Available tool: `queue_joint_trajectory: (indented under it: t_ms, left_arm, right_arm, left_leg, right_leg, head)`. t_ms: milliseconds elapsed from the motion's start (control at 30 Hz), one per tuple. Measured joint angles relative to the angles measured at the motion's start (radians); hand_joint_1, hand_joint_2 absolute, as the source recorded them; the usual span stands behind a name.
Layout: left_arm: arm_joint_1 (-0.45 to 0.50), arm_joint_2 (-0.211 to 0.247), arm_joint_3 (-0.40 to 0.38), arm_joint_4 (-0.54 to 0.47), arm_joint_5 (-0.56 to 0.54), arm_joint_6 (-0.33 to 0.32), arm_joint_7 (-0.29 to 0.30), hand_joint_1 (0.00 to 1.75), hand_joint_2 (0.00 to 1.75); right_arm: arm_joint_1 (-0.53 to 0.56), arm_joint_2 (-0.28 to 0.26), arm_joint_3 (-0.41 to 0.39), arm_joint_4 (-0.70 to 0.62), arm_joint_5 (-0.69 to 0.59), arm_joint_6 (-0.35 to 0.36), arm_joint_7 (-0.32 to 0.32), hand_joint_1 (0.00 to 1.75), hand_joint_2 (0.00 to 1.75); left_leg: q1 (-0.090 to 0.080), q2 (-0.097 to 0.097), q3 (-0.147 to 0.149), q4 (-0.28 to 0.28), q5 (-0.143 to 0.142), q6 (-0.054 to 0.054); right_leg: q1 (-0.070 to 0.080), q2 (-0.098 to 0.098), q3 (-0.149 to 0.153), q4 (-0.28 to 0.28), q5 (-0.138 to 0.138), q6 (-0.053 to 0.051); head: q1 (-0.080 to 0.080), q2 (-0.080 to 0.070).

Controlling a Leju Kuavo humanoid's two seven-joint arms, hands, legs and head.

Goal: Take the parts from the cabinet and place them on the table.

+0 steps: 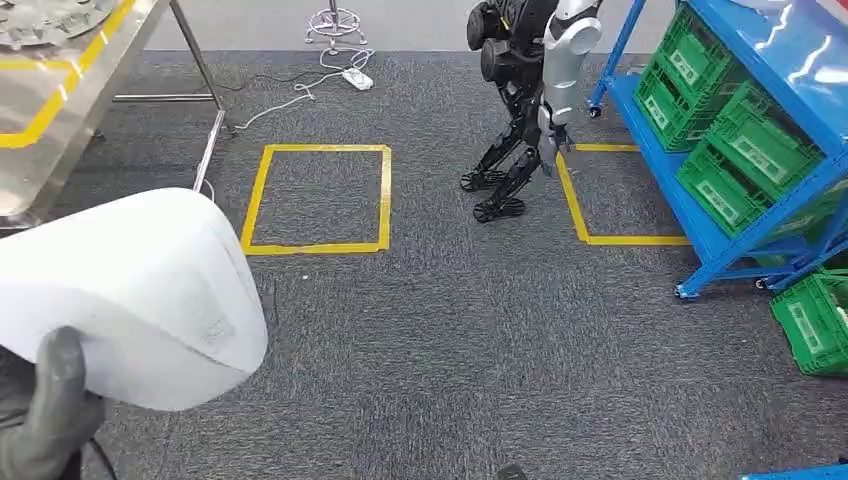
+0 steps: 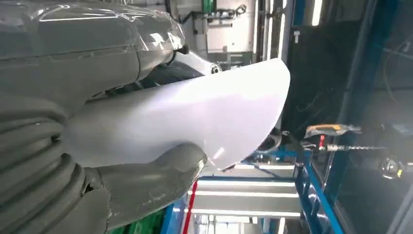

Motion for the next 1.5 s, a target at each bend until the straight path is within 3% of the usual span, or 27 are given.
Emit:
queue_joint_trajectory:
  t_ms: [100, 133, 167, 200, 267, 333, 400, 433, 467, 500, 533, 633, 700, 800, 867, 933, 967, 1000, 1133, 1167, 1200, 1233, 1300, 1333, 1433, 1467, 1500]
  left_arm:
    - [0.005, -0.002, 0.0, 0.0, -0.001, 0.003, -0.001, 1.75, 1.75]
    - [0.007, -0.002, 0.0, -0.001, -0.001, 0.003, -0.001, 1.75, 1.75]
    - [0.011, -0.003, 0.0, -0.001, -0.002, 0.005, -0.003, 1.75, 1.75]
    - [0.01, -0.003, 0.0, 0.0, -0.002, 0.007, -0.003, 1.75, 1.75]
    - [0.015, -0.004, -0.001, 0.0, -0.002, 0.013, -0.003, 1.75, 1.75]
    - [0.023, -0.005, -0.001, 0.0, -0.002, 0.016, -0.003, 1.75, 1.75]
    - [0.029, -0.006, -0.001, 0.0, -0.002, 0.018, -0.004, 1.75, 1.75]
    - [0.029, -0.006, -0.001, 0.0, -0.002, 0.018, -0.004, 1.75, 1.75]
    - [0.029, -0.006, -0.001, 0.0, -0.003, 0.018, -0.004, 1.75, 1.75]
    - [0.031, -0.006, -0.001, 0.0, -0.003, 0.018, -0.004, 1.75, 1.75]
    - [0.033, -0.006, -0.002, 0.0, -0.003, 0.018, -0.004, 1.75, 1.75]
    - [0.035, -0.007, -0.002, -0.001, -0.004, 0.019, -0.005, 1.75, 1.75]
    - [0.033, -0.007, -0.002, -0.001, -0.005, 0.019, -0.006, 1.75, 1.75]
    - [0.033, -0.008, -0.002, 0.0, -0.005, 0.019, -0.005, 1.75, 1.75]
    - [0.033, -0.008, -0.002, 0.0, -0.005, 0.019, -0.005, 1.75, 1.75]
    - [0.033, -0.008, -0.002, 0.0, -0.005, 0.019, -0.005, 1.75, 1.75]
    - [0.033, -0.008, -0.002, 0.0, -0.005, 0.019, -0.006, 1.75, 1.75]
    - [0.033, -0.008, -0.002, 0.0, -0.005, 0.019, -0.005, 1.75, 1.75]
    - [0.036, -0.008, -0.002, -0.001, -0.005, 0.019, -0.006, 1.75, 1.75]
    - [0.039, -0.008, -0.002, -0.001, -0.005, 0.019, -0.005, 1.75, 1.75]
    - [0.034, -0.009, -0.002, -0.002, -0.006, 0.019, -0.007, 1.75, 1.75]
    - [0.031, -0.009, -0.003, 0.0, -0.009, 0.014, -0.009, 1.75, 1.75]
    - [0.029, -0.013, -0.008, 0.003, -0.025, 0.002, -0.011, 1.75, 1.75]
    - [0.025, -0.017, -0.012, 0.007, -0.038, -0.007, -0.011, 1.75, 1.75]
    - [0.007, -0.034, -0.026, 0.02, -0.065, -0.023, -0.011, 1.75, 1.75]
    - [-0.003, -0.042, -0.034, 0.026, -0.073, -0.027, -0.011, 1.75, 1.75]
    - [-0.006, -0.051, -0.042, 0.034, -0.079, -0.03, -0.011, 1.75, 1.75]
  right_arm:
    - [0.002, -0.001, 0.0, 0.001, 0.0, 0.0, 0.003, 0.0, 1.75]
    - [-0.002, -0.001, 0.0, 0.0, 0.0, 0.0, 0.003, 0.0, 1.75]
    - [-0.004, -0.001, 0.0, 0.0, 0.0, 0.0, 0.003, 0.0, 1.75]
    - [-0.004, -0.001, 0.0, 0.0, 0.001, 0.002, 0.004, 0.0, 1.75]
    - [-0.003, -0.001, 0.001, 0.0, 0.001, 0.005, 0.013, 0.0, 1.75]
    - [-0.002, -0.001, 0.004, 0.001, 0.001, 0.008, 0.023, 0.0, 1.75]
    - [-0.005, -0.001, 0.009, 0.0, 0.0, 0.009, 0.025, 0.0, 1.75]
    - [-0.006, -0.001, 0.011, 0.0, 0.0, 0.009, 0.025, 0.0, 1.75]
    - [-0.006, -0.003, 0.016, 0.0, 0.0, 0.01, 0.026, 0.0, 1.75]
    - [-0.008, -0.006, 0.018, 0.0, 0.0, 0.01, 0.027, 0.0, 1.75]
    - [-0.011, -0.006, 0.019, 0.0, 0.0, 0.01, 0.027, 0.0, 1.75]
    - [-0.012, -0.005, 0.026, -0.001, 0.0, 0.01, 0.028, 0.0, 1.75]
    - [-0.01, -0.005, 0.026, -0.001, 0.0, 0.01, 0.028, 0.0, 1.75]
    - [0.0, -0.005, 0.026, 0.0, 0.0, 0.01, 0.029, 0.0, 1.75]
    - [-0.004, -0.005, 0.026, 0.0, -0.003, 0.011, 0.029, 0.0, 1.75]
    - [-0.006, -0.006, 0.026, 0.0, -0.003, 0.011, 0.029, 0.0, 1.75]
    - [-0.006, -0.008, 0.026, 0.0, -0.003, 0.01, 0.029, 0.0, 1.75]
    - [-0.005, -0.012, 0.027, 0.0, -0.003, 0.01, 0.029, 0.0, 1.75]
    - [-0.012, -0.012, 0.028, -0.001, -0.005, 0.01, 0.03, 0.0, 1.75]
    - [-0.015, -0.01, 0.029, -0.001, -0.007, 0.009, 0.027, 0.0, 1.75]
    - [-0.014, -0.011, 0.029, -0.001, -0.011, 0.008, 0.024, 0.0, 1.75]
    - [-0.012, -0.011, 0.029, -0.001, -0.019, 0.009, 0.018, 0.0, 1.75]
    - [-0.005, -0.011, 0.029, 0.0, -0.039, 0.013, 0.016, 0.0, 1.75]
    - [-0.003, -0.012, 0.028, 0.001, -0.052, 0.018, 0.016, 0.0, 1.75]
    - [-0.007, -0.014, 0.028, 0.002, -0.073, 0.029, 0.016, 0.0, 1.75]
    - [-0.009, -0.016, 0.028, 0.002, -0.08, 0.032, 0.016, 0.0, 1.75]
    - [-0.011, -0.021, 0.028, 0.002, -0.082, 0.031, 0.012, 0.0, 1.75]
  left_leg:
    - [0.008, -0.049, -0.01, -0.008, 0.011, -0.02]
    - [0.001, -0.033, -0.012, -0.001, 0.007, -0.019]
    - [-0.007, 0.067, -0.022, 0.018, -0.009, -0.024]
    - [-0.003, 0.102, -0.048, 0.067, -0.041, -0.032]
    - [0.009, 0.104, -0.131, 0.219, -0.106, -0.047]
    - [0.02, 0.102, -0.168, 0.271, -0.1, -0.062]
    - [0.031, 0.118, -0.116, 0.162, -0.018, -0.077]
    - [0.035, 0.145, -0.071, 0.077, 0.026, -0.083]
    - [0.029, 0.221, -0.042, 0.02, 0.026, -0.092]
    - [0.026, 0.223, -0.04, 0.017, 0.026, -0.072]
    - [0.021, 0.208, -0.042, 0.022, 0.02, -0.053]
    - [0.018, 0.166, -0.043, 0.023, 0.017, -0.034]
    - [0.02, 0.138, -0.04, 0.022, 0.018, -0.024]
    - [0.011, 0.086, -0.039, 0.022, 0.016, -0.015]
    - [0.005, 0.048, -0.032, 0.022, 0.016, -0.014]
    - [0.004, 0.014, -0.023, 0.022, 0.014, -0.012]
    - [0.006, 0.001, -0.021, 0.02, 0.014, -0.012]
    - [0.007, -0.012, -0.024, 0.02, 0.014, -0.013]
    - [0.011, -0.06, -0.035, 0.006, 0.029, -0.037]
    - [0.007, -0.007, -0.034, 0.017, 0.02, -0.031]
    - [-0.003, 0.08, -0.048, 0.041, -0.007, -0.038]
    - [0.001, 0.104, -0.077, 0.098, -0.048, -0.046]
    - [0.014, 0.103, -0.142, 0.237, -0.109, -0.06]
    - [0.02, 0.101, -0.159, 0.27, -0.111, -0.068]
    - [0.036, 0.117, -0.094, 0.149, -0.021, -0.092]
    - [0.045, 0.151, -0.031, 0.033, 0.028, -0.104]
    - [0.036, 0.197, -0.028, 0.033, -0.002, -0.099]
  right_leg:
    - [0.005, -0.05, 0.005, -0.006, 0.0, -0.01]
    - [-0.004, -0.071, 0.016, -0.033, 0.011, -0.012]
    - [-0.002, -0.09, 0.027, -0.046, 0.014, -0.012]
    - [-0.001, -0.105, 0.033, -0.051, 0.014, -0.018]
    - [-0.001, -0.142, 0.037, -0.05, 0.007, -0.017]
    - [-0.004, -0.173, 0.042, -0.048, 0.0, -0.012]
    - [-0.011, -0.199, 0.051, -0.041, -0.014, -0.002]
    - [-0.016, -0.209, 0.057, -0.034, -0.023, 0.005]
    - [-0.013, -0.217, 0.061, -0.024, -0.035, 0.017]
    - [-0.008, -0.223, 0.059, -0.011, -0.049, 0.025]
    - [-0.008, -0.229, 0.067, -0.013, -0.05, 0.028]
    - [-0.015, -0.26, 0.077, -0.016, -0.06, 0.036]
    - [-0.021, -0.151, 0.049, 0.06, -0.116, 0.04]
    - [-0.016, -0.113, -0.073, 0.301, -0.207, 0.033]
    - [-0.007, -0.106, -0.093, 0.3, -0.162, 0.018]
    - [0.006, -0.088, -0.044, 0.144, -0.048, -0.003]
    - [0.012, -0.055, -0.017, 0.059, -0.001, -0.012]
    - [0.011, -0.018, -0.005, 0.03, -0.008, -0.022]
    - [0.011, -0.053, 0.012, -0.008, 0.003, -0.034]
    - [0.002, -0.07, 0.022, -0.036, 0.018, -0.024]
    - [0.004, -0.076, 0.03, -0.055, 0.024, -0.029]
    - [0.003, -0.091, 0.032, -0.057, 0.028, -0.029]
    - [-0.001, -0.121, 0.031, -0.053, 0.022, -0.024]
    - [-0.003, -0.137, 0.031, -0.051, 0.019, -0.02]
    - [-0.017, -0.168, 0.033, -0.034, 0.005, -0.001]
    - [-0.025, -0.178, 0.033, -0.017, -0.008, 0.011]
    - [-0.02, -0.183, 0.032, -0.01, -0.015, 0.021]
  head:
    - [0.012, 0.0]
    - [0.011, 0.0]
    - [0.007, 0.0]
    - [-0.005, 0.0]
    - [-0.015, 0.0]
    - [-0.023, 0.0]
    - [-0.029, 0.0]
    - [-0.033, 0.0]
    - [-0.038, 0.0]
    - [-0.045, 0.0]
    - [-0.037, 0.0]
    - [-0.03, 0.0]
    - [-0.019, 0.0]
    - [-0.001, 0.0]
    - [0.008, 0.0]
    - [0.011, 0.0]
    - [0.011, 0.0]
    - [0.007, 0.0]
    - [0.019, 0.0]
    - [0.019, 0.0]
    - [0.009, 0.0]
    - [-0.003, 0.0]
    - [-0.013, 0.0]
    - [-0.019, 0.0]
    - [-0.024, 0.0]
    - [-0.03, 0.0]
    - [-0.037, 0.0]
